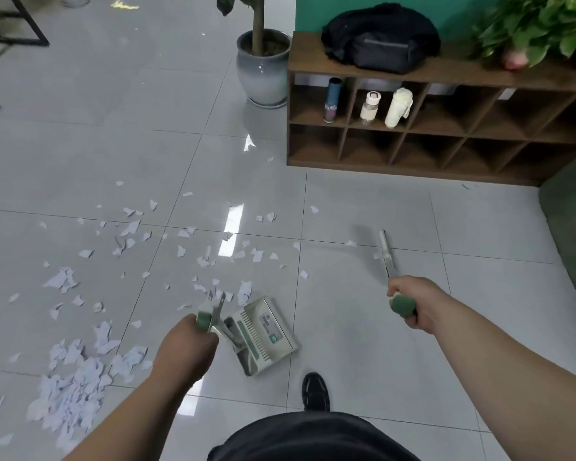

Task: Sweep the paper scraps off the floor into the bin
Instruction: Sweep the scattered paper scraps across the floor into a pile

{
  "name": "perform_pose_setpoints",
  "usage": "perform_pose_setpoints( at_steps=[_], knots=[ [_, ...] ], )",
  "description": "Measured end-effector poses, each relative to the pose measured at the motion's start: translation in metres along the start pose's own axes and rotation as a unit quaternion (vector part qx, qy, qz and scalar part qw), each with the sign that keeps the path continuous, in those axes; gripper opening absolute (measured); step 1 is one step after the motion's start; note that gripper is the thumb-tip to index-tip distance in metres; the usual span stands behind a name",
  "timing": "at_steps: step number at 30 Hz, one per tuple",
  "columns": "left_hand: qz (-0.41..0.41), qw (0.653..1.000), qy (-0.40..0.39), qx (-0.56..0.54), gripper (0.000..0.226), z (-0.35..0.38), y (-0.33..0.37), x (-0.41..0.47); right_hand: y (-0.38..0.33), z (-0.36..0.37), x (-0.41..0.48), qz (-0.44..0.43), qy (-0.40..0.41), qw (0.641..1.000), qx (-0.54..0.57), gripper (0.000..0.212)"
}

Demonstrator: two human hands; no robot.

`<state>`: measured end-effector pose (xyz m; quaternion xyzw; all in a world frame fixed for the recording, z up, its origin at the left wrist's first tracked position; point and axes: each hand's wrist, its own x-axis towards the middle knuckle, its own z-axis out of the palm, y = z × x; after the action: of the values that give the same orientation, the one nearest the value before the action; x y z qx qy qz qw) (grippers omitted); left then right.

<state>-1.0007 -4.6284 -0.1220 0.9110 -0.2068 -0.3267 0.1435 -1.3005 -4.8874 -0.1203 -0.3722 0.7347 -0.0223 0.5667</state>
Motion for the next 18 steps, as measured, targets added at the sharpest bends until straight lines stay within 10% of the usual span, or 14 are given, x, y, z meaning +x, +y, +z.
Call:
perform_pose_setpoints(
  at_steps=[18],
  knots=[
    [-0.124, 0.989, 0.067, -0.032, 0.019, 0.005, 0.021, -0.020, -0.026, 0.098, -0.022, -0.019, -0.238, 0.953, -0.184, 0.009]
  ],
)
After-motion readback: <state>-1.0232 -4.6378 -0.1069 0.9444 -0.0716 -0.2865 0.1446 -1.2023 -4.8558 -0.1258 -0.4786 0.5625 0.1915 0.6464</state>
